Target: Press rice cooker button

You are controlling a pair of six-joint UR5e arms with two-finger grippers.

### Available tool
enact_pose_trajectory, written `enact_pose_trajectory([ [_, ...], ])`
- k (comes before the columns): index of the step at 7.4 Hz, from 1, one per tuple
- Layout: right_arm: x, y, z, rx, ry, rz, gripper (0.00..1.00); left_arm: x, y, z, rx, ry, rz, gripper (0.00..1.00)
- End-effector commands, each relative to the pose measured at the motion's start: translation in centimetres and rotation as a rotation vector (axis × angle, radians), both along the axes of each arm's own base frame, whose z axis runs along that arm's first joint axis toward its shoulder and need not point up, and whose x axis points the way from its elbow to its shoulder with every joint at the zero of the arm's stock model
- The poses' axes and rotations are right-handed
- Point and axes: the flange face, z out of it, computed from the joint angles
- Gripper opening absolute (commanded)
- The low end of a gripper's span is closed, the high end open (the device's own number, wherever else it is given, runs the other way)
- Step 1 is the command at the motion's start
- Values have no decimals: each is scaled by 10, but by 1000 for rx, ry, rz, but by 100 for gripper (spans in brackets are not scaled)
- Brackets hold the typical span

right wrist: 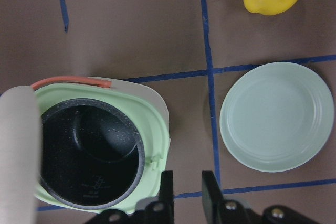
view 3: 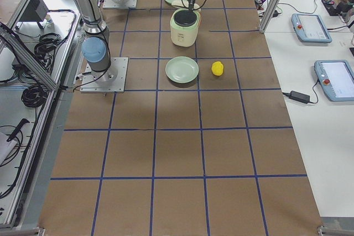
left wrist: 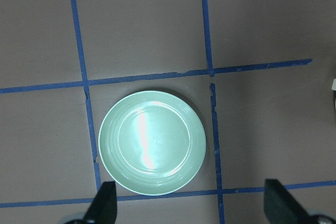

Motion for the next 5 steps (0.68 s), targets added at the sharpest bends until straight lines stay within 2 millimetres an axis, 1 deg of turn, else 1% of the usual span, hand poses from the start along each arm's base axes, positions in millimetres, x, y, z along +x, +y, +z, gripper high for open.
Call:
enact_pose_trajectory([
  [1, -47, 3, 33, 43, 10, 76, 50, 1, 0, 0, 0, -1, 2, 100],
  [2, -68, 6, 42, 24, -1, 169, 80, 0, 0, 0, 0, -1, 0, 100],
  [3, -66, 6, 50, -5, -12, 171, 91, 1, 0, 0, 0, -1, 2, 100],
  [4, -67, 0, 45, 5, -13, 133, 96, 0, 0, 0, 0, -1, 0, 100],
  [5, -67, -2, 42, 15, -1, 105, 98, 0, 0, 0, 0, -1, 0, 100],
])
